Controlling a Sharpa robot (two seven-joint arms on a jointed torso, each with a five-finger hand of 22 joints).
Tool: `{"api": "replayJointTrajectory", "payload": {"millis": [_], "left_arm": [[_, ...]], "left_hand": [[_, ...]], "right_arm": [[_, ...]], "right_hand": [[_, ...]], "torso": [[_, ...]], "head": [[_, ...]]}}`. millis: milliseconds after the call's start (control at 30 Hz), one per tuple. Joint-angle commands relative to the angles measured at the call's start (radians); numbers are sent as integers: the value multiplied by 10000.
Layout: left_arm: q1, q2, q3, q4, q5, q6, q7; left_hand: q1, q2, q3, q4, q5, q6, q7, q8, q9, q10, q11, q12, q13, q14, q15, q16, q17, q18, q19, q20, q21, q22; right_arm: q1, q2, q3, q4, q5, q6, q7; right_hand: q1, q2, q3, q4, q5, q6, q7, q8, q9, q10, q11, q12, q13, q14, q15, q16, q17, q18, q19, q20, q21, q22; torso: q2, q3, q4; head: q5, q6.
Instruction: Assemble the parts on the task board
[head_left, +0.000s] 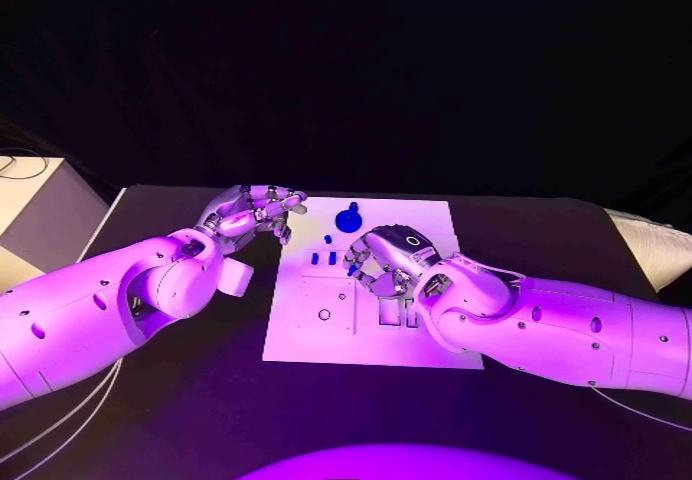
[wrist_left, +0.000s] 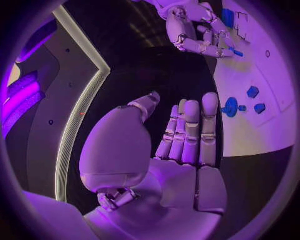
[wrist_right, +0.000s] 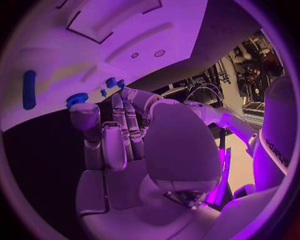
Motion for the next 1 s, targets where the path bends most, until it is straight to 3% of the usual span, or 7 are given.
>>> {"api": "replayJointTrajectory", "payload": {"millis": [33, 400, 1000], "left_arm": [[-6, 32, 9, 50, 23, -90, 47], [-8, 59, 9, 69, 35, -110, 19], [-9, 61, 11, 80, 38, -21, -50]], "left_hand": [[88, -1, -51, -11, 38, -71, 30, 27, -13, -71, 21, 39, 13, -29, 12, 56, -8, 41, -78, -2, -41, -14], [125, 4, -68, -11, 38, -68, 32, 35, -11, -84, 24, 47, 18, -42, 16, 55, -12, 48, -108, 2, -73, -48], [142, 10, -87, -2, 38, -71, 38, 38, -10, -100, 29, 52, 22, -50, 19, 56, -15, 34, -65, 5, -32, 12]], "right_arm": [[-110, 141, -8, -56, -274, 350, -90], [-287, 424, -21, -202, -403, 650, -332], [-337, 510, -70, -268, -900, 964, -617]], "right_hand": [[3, 104, 58, 26, 35, 47, 56, 69, 10, 351, -278, 26, 20, 461, -81, 24, -9, -120, 52, -5, -20, -8], [-11, 112, 75, 17, 50, 28, 65, 69, 22, 340, -270, 15, 19, 453, -77, 9, -41, -114, 26, -4, -38, -33], [-21, 112, 85, 4, 59, 17, 69, 72, 32, 334, -267, 11, 20, 452, -73, 14, -38, -117, 23, -2, -17, -5]], "torso": [[11, 10, 18], [23, 10, 6], [25, 10, 0]], "head": [[70, -129], [242, -280], [304, -432]]}}
